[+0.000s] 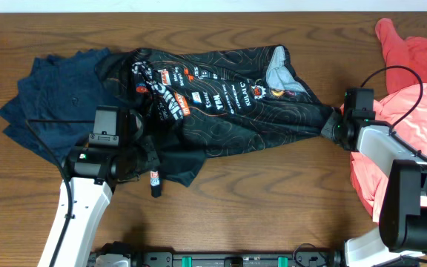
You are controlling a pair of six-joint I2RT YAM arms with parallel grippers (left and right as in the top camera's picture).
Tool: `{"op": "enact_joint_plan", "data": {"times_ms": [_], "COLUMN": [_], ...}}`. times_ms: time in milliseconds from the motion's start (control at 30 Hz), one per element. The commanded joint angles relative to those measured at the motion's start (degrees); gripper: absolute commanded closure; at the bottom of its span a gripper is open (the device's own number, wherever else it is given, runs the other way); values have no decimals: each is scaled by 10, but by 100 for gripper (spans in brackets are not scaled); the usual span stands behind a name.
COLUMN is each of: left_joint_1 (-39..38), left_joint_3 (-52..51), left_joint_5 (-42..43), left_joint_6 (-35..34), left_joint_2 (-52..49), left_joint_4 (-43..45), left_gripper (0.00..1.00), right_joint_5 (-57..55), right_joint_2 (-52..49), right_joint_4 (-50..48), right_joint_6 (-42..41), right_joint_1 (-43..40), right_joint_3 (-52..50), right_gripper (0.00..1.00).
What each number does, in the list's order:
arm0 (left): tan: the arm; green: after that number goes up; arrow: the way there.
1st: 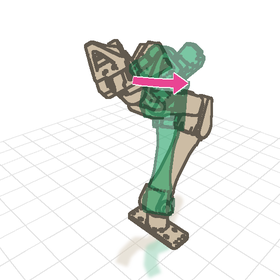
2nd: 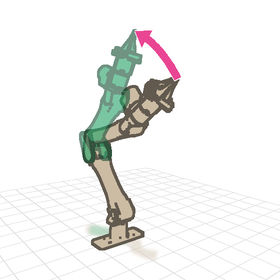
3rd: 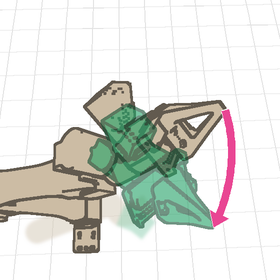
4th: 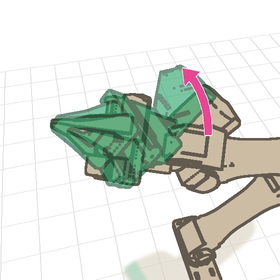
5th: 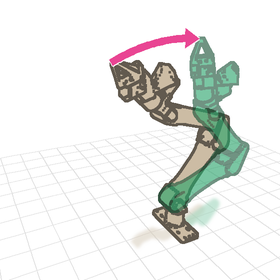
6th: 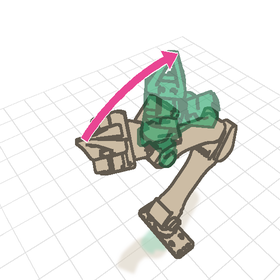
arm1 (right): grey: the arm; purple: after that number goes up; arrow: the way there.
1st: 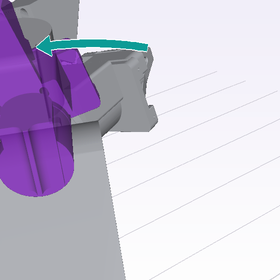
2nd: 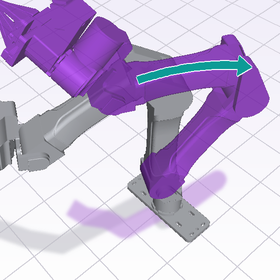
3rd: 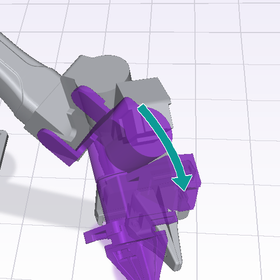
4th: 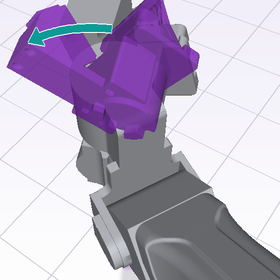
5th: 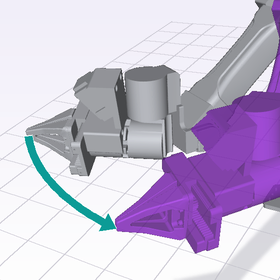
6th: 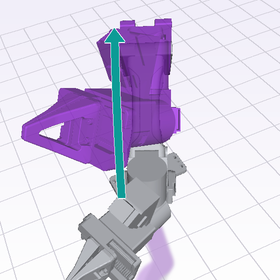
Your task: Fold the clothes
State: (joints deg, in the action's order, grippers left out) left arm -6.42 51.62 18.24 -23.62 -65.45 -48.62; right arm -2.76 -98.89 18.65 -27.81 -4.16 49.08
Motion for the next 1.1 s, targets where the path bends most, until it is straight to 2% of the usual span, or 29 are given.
{"op": "enact_joint_plan", "data": {"times_ms": [0,100,300,500,700,867,1067], "left_joint_1": [3,3,4,39,85,87,82], "left_joint_3": [39,100,293,476,569,570,570], "left_joint_5": [-9,-9,-10,-10,-10,-9,25], "left_joint_6": [22,46,76,75,75,75,96], "left_joint_2": [4,4,4,4,4,-19,-113], "left_joint_4": [0,-22,-63,-92,-96,-105,-101], "left_gripper": [94,94,94,94,94,94,94], "right_joint_5": [17,17,39,43,43,71,139], "right_joint_2": [33,90,202,256,270,254,170], "right_joint_4": [61,157,352,459,486,476,466], "right_joint_6": [34,48,100,115,122,146,198], "right_joint_1": [-19,-44,-98,-137,-162,-162,-142], "right_joint_3": [30,94,293,460,549,556,556], "right_gripper": [99,99,99,99,99,99,99]}}
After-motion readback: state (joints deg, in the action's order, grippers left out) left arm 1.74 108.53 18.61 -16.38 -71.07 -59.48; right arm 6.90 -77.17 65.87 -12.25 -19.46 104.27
